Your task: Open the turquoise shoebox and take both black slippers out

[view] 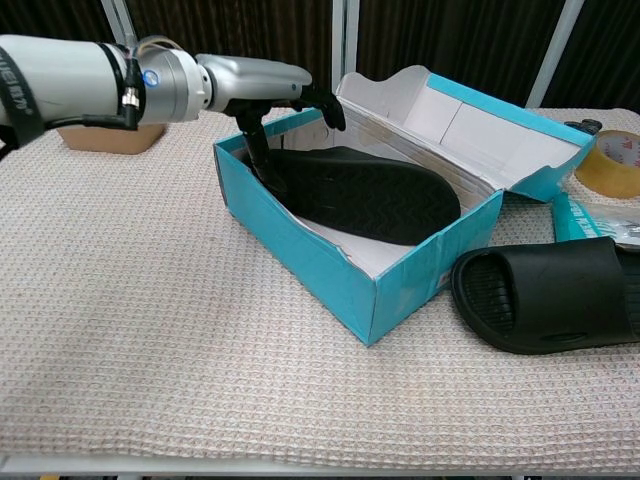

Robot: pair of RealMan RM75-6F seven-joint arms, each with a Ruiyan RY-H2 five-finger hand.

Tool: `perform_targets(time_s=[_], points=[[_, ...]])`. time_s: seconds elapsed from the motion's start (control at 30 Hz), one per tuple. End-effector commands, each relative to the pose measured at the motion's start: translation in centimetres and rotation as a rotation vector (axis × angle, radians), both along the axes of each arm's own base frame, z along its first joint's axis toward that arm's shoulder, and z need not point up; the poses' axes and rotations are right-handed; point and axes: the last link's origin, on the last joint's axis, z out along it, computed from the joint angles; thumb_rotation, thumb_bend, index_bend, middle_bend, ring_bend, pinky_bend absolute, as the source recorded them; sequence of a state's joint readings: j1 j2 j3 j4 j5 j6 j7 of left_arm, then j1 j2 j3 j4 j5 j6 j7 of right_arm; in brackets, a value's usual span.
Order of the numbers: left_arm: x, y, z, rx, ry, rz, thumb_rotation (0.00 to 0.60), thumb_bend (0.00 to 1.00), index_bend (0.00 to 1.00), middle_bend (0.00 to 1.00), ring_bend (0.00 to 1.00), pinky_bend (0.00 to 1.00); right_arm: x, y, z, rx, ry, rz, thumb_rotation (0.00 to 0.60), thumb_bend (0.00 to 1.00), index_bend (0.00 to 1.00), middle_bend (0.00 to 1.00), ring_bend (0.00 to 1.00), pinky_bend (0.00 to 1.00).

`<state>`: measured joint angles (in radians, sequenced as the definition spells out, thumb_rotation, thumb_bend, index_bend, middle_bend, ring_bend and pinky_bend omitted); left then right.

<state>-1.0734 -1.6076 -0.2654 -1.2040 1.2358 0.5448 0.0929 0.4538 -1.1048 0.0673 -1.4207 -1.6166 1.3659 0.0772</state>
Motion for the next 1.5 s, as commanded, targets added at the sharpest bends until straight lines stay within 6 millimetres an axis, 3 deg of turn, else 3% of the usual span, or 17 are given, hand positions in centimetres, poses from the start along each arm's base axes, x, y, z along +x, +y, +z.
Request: perform_targets(time_s=[0.03,0.17,0.4,0.57,0.73,0.97,1.17,1.3,1.4,1.5], points=[[0.0,0.5,-2.3,0.002,0.042,0.048,0.600,0.11,0.20,0.19,0.14,0.22,-0.1,0.1,0.1,-0.004,-0.003,0.001,0.600,0.00,0.00,0.00,0.00,0.00],[-0.3,0.6,-3.0,0.017,-0.013,0.123,0.600,0.19,0.31,0.36,0.33,0.35,-0.2,0.1,0.3,-0.006,-0.005,-0.002,0.600,0.00,0.00,0.00,0.00,0.00],[-0.3,0.0,-4.4,0.048,-0.072,0.144,0.600,0.29,0.44,0.49,0.47,0.51,-0.6,-0.3,0.6,-0.015,-0.015,-0.016,0.600,0.00,0.00,0.00,0.00,0.00],[-0.1,0.3,-4.2,0.100,-0.224,0.216,0.600,0.37,0.59,0.66,0.64,0.68,-0.9,-0.3,0.8,-0.019,-0.028,-0.022,0.600,0.00,0.00,0.00,0.00,0.00],[-0.9,0.7,-2.5,0.113,-0.305,0.267,0.600,0.39,0.66,0.72,0.69,0.71,-1.1,-0.3,0.7,-0.021,-0.045,-0.018,0.600,0.00,0.00,0.00,0.00,0.00],[-2.4,-0.7,3.2,0.162,-0.477,0.244,0.600,0.39,0.67,0.72,0.69,0.72,-1.1,-0.1,0.7,-0.016,-0.057,-0.003,0.600,0.00,0.00,0.00,0.00,0.00],[-6.5,-3.0,9.1,0.282,-0.585,0.217,0.600,0.39,0.67,0.72,0.69,0.72,-1.2,0.1,0.7,-0.014,-0.067,0.003,0.600,0.00,0.00,0.00,0.00,0.00],[-11.5,-5.2,12.4,0.383,-0.634,0.276,0.600,0.39,0.67,0.71,0.69,0.72,-1.3,0.2,0.7,-0.017,-0.072,0.009,0.600,0.00,0.00,0.00,0.00,0.00],[-15.1,-6.7,13.7,0.473,-0.595,0.323,0.600,0.39,0.67,0.71,0.69,0.71,-1.2,0.2,0.7,-0.016,-0.073,0.014,0.600,0.00,0.00,0.00,0.00,0.00],[-19.1,-8.5,13.5,0.540,-0.509,0.407,0.600,0.39,0.67,0.70,0.69,0.71,-1.1,0.3,0.4,-0.013,-0.076,0.019,0.600,0.00,0.00,0.00,0.00,0.00]])
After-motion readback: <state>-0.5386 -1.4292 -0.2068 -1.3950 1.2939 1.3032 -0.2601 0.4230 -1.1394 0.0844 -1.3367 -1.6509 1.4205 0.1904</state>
